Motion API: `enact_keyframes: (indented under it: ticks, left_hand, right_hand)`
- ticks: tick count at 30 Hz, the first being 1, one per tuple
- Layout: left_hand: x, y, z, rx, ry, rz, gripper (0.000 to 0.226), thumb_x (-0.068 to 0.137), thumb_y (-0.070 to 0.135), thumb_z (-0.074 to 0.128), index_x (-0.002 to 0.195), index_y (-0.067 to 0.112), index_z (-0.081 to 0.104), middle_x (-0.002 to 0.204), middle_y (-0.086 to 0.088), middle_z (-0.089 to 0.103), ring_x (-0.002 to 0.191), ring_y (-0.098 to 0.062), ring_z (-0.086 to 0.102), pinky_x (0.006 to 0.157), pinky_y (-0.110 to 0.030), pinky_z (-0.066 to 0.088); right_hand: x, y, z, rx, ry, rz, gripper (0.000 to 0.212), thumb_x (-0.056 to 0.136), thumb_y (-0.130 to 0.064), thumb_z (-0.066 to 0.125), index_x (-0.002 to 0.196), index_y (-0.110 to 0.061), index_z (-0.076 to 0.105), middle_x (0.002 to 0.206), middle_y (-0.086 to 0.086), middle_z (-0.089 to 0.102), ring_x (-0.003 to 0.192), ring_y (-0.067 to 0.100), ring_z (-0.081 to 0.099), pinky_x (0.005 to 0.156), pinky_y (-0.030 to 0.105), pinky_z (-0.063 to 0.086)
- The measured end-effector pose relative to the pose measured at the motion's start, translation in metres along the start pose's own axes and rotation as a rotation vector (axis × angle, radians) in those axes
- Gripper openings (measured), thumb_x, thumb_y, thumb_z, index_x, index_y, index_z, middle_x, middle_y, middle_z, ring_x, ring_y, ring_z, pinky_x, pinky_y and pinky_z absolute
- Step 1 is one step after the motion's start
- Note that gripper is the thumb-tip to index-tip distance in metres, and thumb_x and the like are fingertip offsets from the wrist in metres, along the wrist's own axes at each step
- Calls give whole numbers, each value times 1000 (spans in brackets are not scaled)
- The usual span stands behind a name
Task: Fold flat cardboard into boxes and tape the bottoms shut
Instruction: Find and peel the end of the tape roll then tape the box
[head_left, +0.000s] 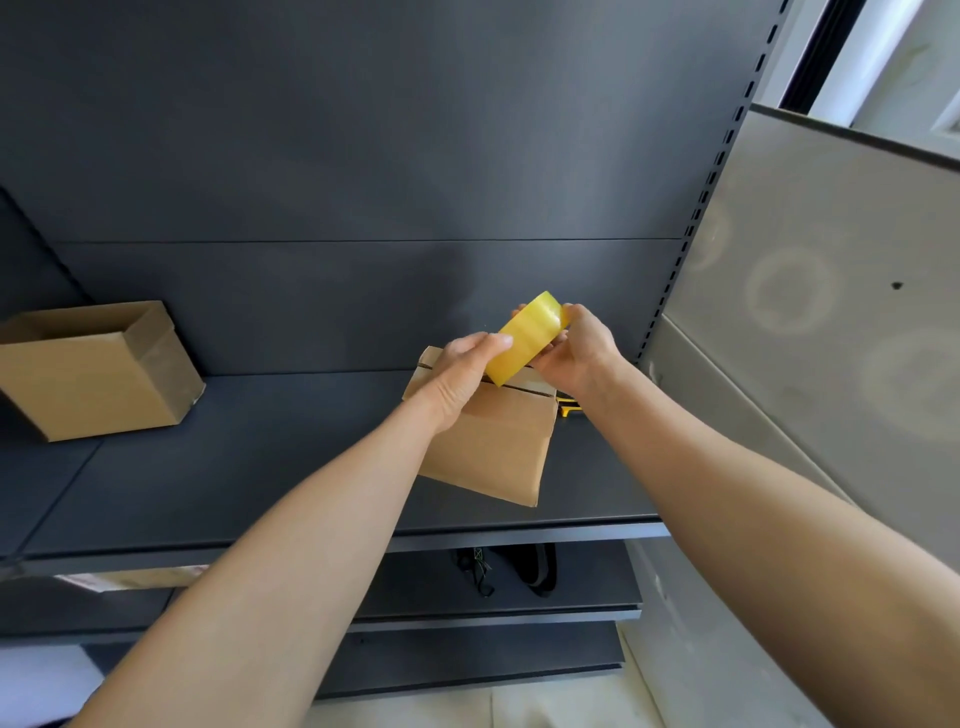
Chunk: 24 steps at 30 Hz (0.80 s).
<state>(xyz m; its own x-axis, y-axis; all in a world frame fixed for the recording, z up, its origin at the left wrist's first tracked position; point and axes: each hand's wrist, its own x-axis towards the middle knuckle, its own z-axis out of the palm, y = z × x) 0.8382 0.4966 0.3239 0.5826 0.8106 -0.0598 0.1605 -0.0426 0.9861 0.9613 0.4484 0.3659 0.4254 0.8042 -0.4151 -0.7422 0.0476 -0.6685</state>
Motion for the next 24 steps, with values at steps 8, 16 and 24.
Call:
enact_keyframes:
  ticks: [8,16,24]
  left_hand:
    - [2,-6,-3,26,-126,32,54,81,53,55,122,19,61,119,-10,62,114,-24,57,100,-37,44]
    - [4,-8,-3,-3,-184,40,27,95,33,55,120,30,61,119,5,63,113,-14,56,83,-15,42]
    - [6,-13,-3,-34,-223,17,30,93,17,60,120,29,63,125,4,60,102,-3,56,72,-4,45]
  right_hand:
    - [4,-16,-5,27,154,64,36,104,-22,25,91,3,48,65,19,65,61,28,63,54,45,51]
    - [10,-20,-18,101,187,126,50,104,-35,22,100,3,54,58,15,63,53,27,61,57,42,54]
    - [19,-20,-36,166,236,172,45,103,-35,24,92,-4,54,46,6,52,38,19,50,50,25,54]
